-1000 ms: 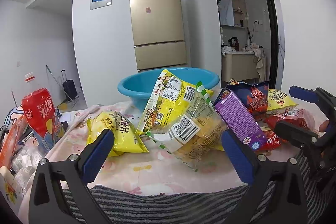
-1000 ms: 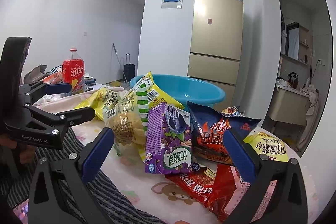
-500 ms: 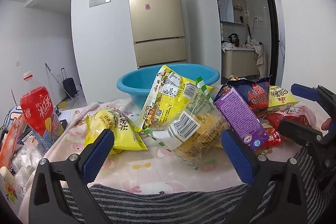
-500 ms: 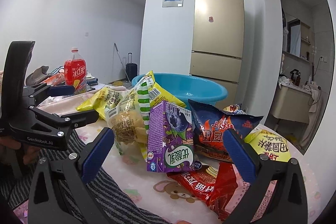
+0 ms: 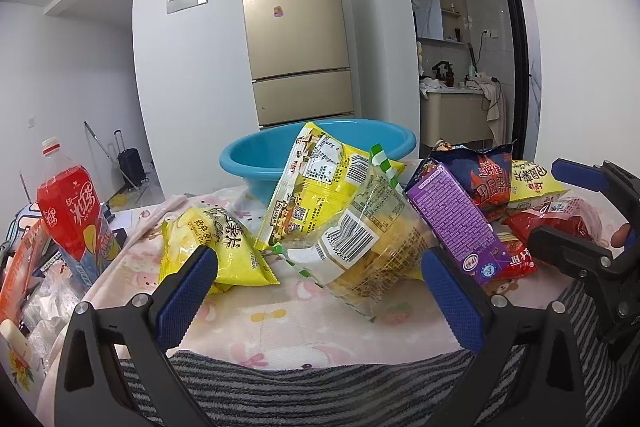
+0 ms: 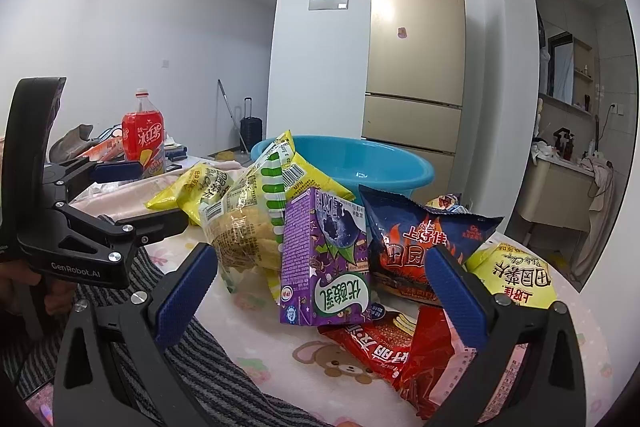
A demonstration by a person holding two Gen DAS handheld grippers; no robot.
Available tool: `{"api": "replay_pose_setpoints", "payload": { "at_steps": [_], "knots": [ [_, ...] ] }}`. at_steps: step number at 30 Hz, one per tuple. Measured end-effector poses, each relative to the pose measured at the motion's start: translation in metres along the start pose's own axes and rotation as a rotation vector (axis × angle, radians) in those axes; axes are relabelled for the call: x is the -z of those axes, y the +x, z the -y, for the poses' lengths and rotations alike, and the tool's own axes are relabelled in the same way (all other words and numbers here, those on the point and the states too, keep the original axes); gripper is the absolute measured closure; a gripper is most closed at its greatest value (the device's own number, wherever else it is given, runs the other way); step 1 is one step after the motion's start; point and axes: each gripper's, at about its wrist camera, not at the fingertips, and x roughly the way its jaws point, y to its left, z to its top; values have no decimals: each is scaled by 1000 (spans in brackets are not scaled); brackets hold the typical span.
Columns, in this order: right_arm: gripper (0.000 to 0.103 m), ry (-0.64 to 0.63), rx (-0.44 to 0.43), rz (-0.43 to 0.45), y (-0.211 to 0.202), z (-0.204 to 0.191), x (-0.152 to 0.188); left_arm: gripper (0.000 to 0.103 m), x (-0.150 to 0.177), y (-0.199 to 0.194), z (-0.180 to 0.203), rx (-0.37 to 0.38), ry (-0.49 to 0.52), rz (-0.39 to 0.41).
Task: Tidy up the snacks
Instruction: 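Grasp the clear bread bag with the left tool while the right tool grasps the pink bag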
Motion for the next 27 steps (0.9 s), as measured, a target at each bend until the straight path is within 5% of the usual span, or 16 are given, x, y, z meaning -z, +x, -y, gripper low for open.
{"api": "replay_pose_setpoints", "payload": {
  "at_steps": [5, 8, 12, 20, 27],
  "knots": [
    [0, 4, 2, -3, 0, 1, 0, 0, -3, 11, -2, 73, -36, -82],
    [0, 6, 1, -7, -1, 1, 1, 0, -3, 37, -15, 163, -194, -233],
    [0, 9, -2, -7, -2, 2, 1, 0, -3, 65, -30, 214, -394, -334],
    [0, 17, -5, -6, -4, 4, 0, 1, -6, 101, -35, 253, -549, -366],
    [0, 12, -4, -2, -6, 2, 1, 1, -6, 118, -32, 287, -564, -376]
  ]
}}
